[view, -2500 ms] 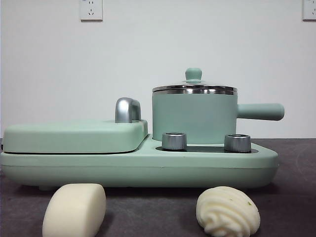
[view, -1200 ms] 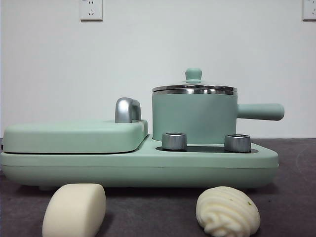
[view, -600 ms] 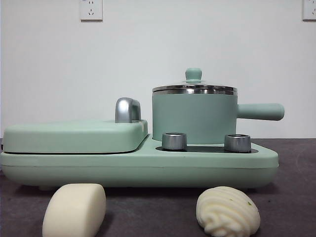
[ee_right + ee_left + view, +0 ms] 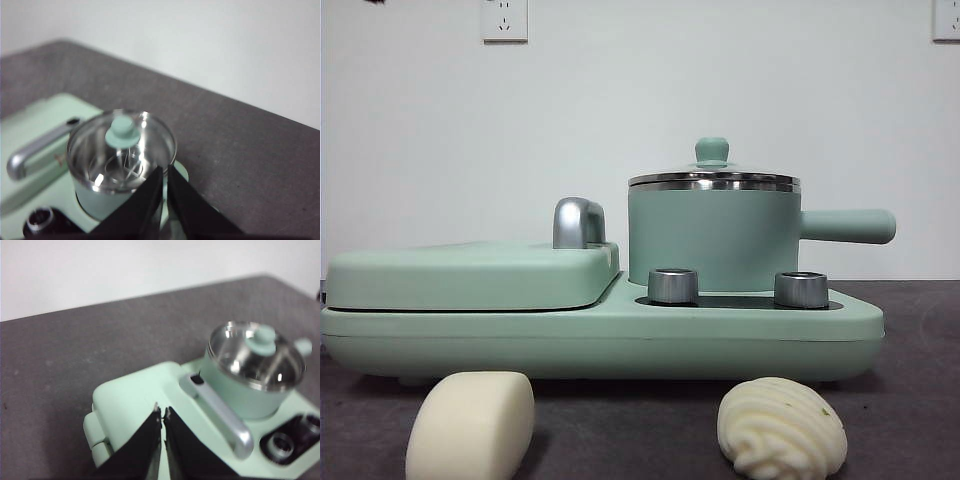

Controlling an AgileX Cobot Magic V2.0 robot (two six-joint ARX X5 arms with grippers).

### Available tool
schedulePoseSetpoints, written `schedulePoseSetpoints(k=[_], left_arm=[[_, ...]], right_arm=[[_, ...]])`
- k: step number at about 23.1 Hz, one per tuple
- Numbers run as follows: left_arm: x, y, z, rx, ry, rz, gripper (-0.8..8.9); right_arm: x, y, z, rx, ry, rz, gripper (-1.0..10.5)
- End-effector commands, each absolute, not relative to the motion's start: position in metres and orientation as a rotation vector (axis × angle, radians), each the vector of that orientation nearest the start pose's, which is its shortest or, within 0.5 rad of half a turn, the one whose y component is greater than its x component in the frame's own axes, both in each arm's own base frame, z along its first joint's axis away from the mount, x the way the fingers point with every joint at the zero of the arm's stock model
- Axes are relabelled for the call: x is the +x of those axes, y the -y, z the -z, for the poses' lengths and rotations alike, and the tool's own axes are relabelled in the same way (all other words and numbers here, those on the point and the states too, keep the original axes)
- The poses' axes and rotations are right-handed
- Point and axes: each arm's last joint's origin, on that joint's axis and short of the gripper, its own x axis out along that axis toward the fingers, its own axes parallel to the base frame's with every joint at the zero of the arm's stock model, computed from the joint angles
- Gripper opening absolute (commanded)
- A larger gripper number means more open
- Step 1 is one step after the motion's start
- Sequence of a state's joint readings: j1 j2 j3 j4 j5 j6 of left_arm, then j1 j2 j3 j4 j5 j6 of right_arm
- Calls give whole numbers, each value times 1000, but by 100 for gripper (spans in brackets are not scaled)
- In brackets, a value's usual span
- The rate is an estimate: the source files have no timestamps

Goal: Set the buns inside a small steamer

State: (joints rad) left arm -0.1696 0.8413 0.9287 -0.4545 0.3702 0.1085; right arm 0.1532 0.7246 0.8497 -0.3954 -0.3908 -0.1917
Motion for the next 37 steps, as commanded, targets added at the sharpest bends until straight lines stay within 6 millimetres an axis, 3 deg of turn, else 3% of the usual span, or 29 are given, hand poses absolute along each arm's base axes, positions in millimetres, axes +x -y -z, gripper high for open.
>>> schedulePoseSetpoints(k=[1, 4, 6, 7, 9, 18, 24, 37], left_arm=[[169, 43, -351, 241, -285, 604, 11], [169, 45, -352, 284, -265, 620, 36], [170, 45, -352, 285, -257, 620, 150], [170, 45, -353, 285, -254, 619, 225], [170, 45, -353, 285, -251, 619, 283], [171, 57, -357, 290, -196, 675, 281], [187, 86, -350, 269, -180, 785, 281], [254, 172, -309, 100, -113, 941, 280]], right_arm=[[147, -38, -346, -304, -192, -603, 13], [146, -41, -342, -373, -212, -621, 15], [145, -42, -341, -397, -226, -611, 46], [144, -42, -340, -400, -240, -600, 113], [144, -42, -339, -405, -257, -584, 220], [144, -42, -338, -410, -269, -565, 259], [144, -41, -337, -417, -286, -540, 258], [145, -41, -338, -355, -287, -526, 258]])
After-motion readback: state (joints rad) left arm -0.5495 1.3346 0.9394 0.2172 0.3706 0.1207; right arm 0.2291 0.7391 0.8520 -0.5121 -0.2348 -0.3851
